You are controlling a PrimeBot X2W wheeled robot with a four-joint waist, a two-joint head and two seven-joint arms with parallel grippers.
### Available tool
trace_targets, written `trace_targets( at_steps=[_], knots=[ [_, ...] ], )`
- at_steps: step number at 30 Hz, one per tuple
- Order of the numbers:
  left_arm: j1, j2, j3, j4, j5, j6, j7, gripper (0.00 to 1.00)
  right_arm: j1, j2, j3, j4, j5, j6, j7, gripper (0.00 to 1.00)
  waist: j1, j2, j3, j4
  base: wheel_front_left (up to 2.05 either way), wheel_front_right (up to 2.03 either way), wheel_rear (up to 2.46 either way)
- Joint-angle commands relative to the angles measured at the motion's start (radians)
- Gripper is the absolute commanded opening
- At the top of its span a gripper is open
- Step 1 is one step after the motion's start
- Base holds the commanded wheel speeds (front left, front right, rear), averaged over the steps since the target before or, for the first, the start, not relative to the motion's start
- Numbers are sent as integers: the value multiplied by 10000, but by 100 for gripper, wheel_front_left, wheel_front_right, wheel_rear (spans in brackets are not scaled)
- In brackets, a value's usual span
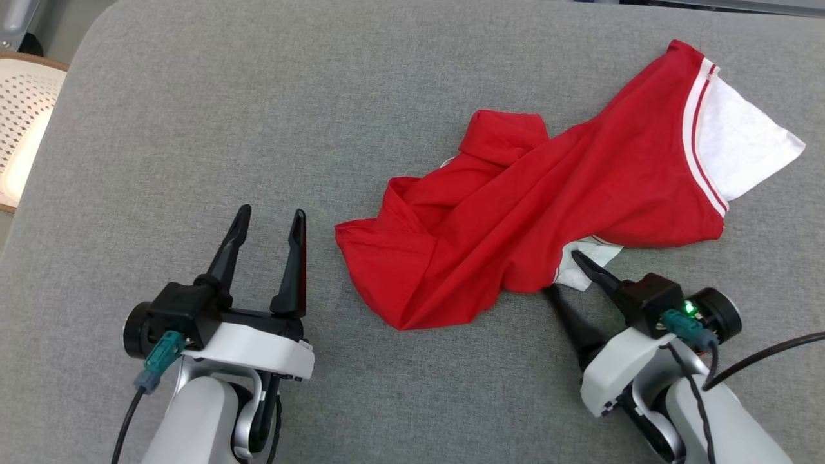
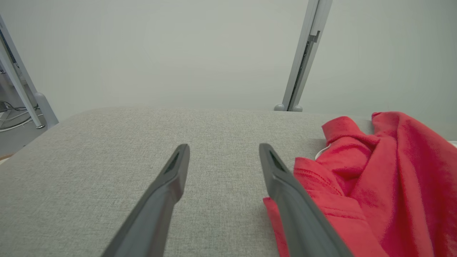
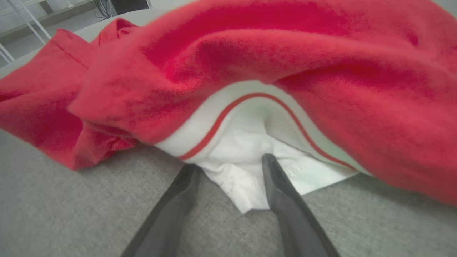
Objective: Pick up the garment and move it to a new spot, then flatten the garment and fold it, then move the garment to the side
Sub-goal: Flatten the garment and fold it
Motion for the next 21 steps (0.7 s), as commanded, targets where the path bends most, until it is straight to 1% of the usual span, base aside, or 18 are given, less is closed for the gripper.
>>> trace_targets(
  at_steps=[1, 3, 5, 7, 8, 12, 14, 15, 16, 17, 19, 21],
  knots=[
    [-207, -8, 85, -20, -27, 0, -56, 100, -25, -60, -189, 355, -5, -24, -180, 0, 0, 0, 29, 22, 0, 0, 0],
    [-165, -29, 177, -97, 32, 7, -60, 100, -64, -9, -479, 380, -12, -24, -531, 0, 0, 0, -17, -51, 0, 0, 0],
    [-75, -9, 313, -158, 109, 13, -53, 100, 30, 26, -831, 97, -37, -22, -880, 0, 0, 0, -85, -181, 0, 0, 0],
    [30, 30, 432, -231, 168, 24, -53, 100, 226, 58, -1307, -355, -126, -22, -1090, 0, 0, 0, -154, -350, 0, 0, 0],
    [88, 70, 549, -280, 231, 28, -54, 100, 513, 44, -1797, -924, -238, -22, -1162, 0, 0, 0, -224, -538, 0, 0, 0],
    [242, 146, 723, -361, 309, 3, -55, 100, 1265, 81, -3005, -2237, -600, -22, -874, 0, 0, 0, -315, -861, 0, 0, 0],
    [277, 173, 791, -397, 334, -2, -55, 100, 1722, 206, -3635, -2874, -738, -21, -670, 0, 0, 0, -333, -990, 0, 0, 0],
    [277, 173, 791, -397, 334, -2, -55, 100, 1722, 206, -3635, -2874, -738, -21, -670, 0, 0, 0, -333, -990, 0, 0, 0],
    [264, 210, 874, -432, 346, -16, -56, 100, 2221, 374, -4196, -3344, -880, -21, -487, 0, 0, 0, -332, -1095, 0, 0, 0],
    [264, 210, 874, -432, 346, -16, -56, 100, 2221, 374, -4196, -3344, -880, -21, -487, 0, 0, 0, -332, -1095, 0, 0, 0],
    [319, 210, 900, -450, 365, -40, -56, 100, 2769, 644, -4686, -3563, -981, -21, -311, 0, 0, 0, -328, -1148, 0, 0, 0],
    [367, 206, 931, -466, 367, -40, -56, 100, 3293, 947, -4844, -3517, -1043, -21, -103, 0, 0, 0, -306, -1198, 0, 0, 0]
  ],
)
